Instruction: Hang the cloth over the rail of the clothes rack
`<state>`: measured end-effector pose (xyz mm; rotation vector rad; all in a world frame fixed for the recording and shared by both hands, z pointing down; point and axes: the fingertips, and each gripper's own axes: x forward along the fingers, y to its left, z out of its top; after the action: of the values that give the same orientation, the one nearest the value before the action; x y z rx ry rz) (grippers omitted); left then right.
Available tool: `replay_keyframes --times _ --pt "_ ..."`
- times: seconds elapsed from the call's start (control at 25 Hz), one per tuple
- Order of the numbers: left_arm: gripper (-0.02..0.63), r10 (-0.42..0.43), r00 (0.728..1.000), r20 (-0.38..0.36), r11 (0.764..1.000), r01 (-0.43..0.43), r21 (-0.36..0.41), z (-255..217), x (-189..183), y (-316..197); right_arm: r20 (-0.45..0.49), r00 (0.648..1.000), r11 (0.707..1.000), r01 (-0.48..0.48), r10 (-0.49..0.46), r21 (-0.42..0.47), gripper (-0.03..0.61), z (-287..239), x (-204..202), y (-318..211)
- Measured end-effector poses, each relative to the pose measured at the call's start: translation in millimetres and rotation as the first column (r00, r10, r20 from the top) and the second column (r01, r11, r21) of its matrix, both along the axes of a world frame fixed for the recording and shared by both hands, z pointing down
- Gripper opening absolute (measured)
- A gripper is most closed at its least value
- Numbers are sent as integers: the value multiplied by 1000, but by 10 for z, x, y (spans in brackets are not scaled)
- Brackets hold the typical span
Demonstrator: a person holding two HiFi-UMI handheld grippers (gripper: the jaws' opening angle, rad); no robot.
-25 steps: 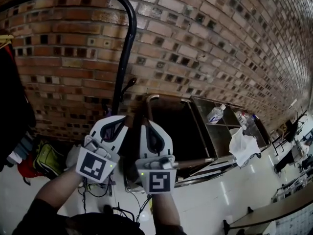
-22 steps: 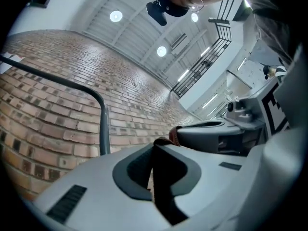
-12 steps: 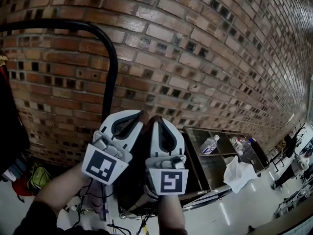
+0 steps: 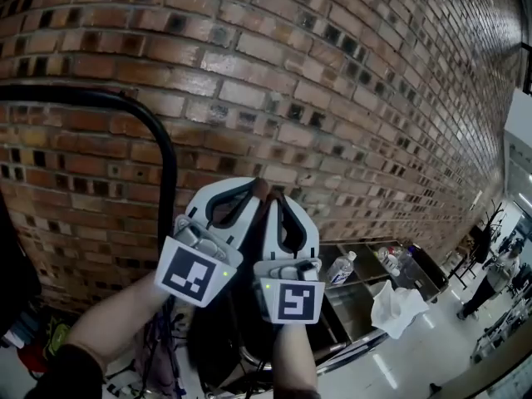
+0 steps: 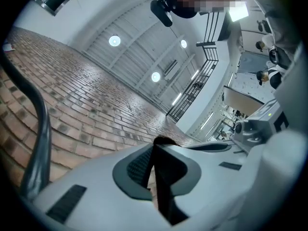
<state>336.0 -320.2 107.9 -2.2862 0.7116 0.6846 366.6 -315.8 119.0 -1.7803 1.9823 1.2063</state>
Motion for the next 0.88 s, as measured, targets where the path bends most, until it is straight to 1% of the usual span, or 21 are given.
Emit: replay_keyframes --times 0.16,0.24,0.4,0.52,0.64,0.8,0.88 --pt "37 -3 1000 -10 1000 3 15 -342 86 -164 -4 1000 1000 -18 18 18 37 -261 68 -121" --pt "38 -5 1000 -20 999 6 47 -547 103 -197 -5 1000 1000 -15 15 24 37 -382 75 -168" --pt "38 -9 1000 -9 991 10 134 -879 123 -195 -16 1000 999 -8 8 40 37 -570 34 -223" --pt "38 -13 1000 -8 989 14 149 -1052 93 -236 -38 999 999 -1 3 45 37 -663 -33 -275" --pt "38 -29 1000 -7 989 30 148 -1216 61 -299 -32 999 999 17 -15 48 37 -756 -55 -324" --pt "38 -61 998 9 978 58 202 -1436 4 -309 -7 998 996 55 -55 63 37 -894 -81 -333" --pt "38 -83 996 14 974 78 214 -1545 -77 -335 15 996 995 82 -83 57 37 -927 -123 -333"
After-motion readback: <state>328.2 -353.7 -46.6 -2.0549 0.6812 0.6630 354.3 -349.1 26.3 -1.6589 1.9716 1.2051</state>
